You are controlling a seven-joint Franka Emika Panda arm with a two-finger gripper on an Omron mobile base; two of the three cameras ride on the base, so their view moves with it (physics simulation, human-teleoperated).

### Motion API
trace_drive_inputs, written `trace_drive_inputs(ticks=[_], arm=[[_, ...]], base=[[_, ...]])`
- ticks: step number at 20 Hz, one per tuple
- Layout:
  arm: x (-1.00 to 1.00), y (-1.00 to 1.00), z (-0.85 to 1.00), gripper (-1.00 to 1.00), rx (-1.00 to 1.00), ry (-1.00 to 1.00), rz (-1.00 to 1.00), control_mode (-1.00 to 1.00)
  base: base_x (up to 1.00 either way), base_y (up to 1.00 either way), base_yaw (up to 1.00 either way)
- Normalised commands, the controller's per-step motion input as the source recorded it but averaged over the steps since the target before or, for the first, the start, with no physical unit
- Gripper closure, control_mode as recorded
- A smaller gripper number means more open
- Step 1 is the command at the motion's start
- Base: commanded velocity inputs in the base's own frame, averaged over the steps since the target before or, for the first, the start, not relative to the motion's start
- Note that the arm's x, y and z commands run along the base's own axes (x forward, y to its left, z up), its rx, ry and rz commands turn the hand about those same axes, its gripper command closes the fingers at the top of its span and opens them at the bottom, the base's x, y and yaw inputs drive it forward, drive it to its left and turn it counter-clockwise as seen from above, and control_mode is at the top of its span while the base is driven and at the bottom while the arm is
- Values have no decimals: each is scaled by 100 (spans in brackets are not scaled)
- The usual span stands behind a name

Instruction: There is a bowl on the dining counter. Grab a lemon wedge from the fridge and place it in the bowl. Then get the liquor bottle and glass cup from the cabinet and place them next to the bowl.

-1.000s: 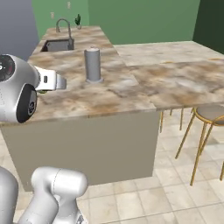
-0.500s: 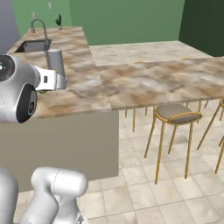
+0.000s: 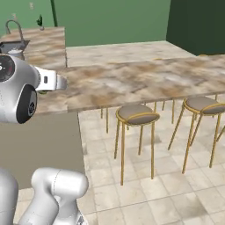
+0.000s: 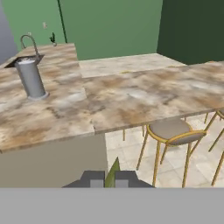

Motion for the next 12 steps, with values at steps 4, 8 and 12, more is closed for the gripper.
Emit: trace_drive_inputs(ticks=[4, 8, 12], arm=[[0, 0, 0, 100, 0, 0, 0, 100], [0, 0, 0, 100, 0, 0, 0, 100], [0, 0, 0, 100, 0, 0, 0, 100]], base=[[18, -100, -4], [36, -100, -1], [50, -100, 0]])
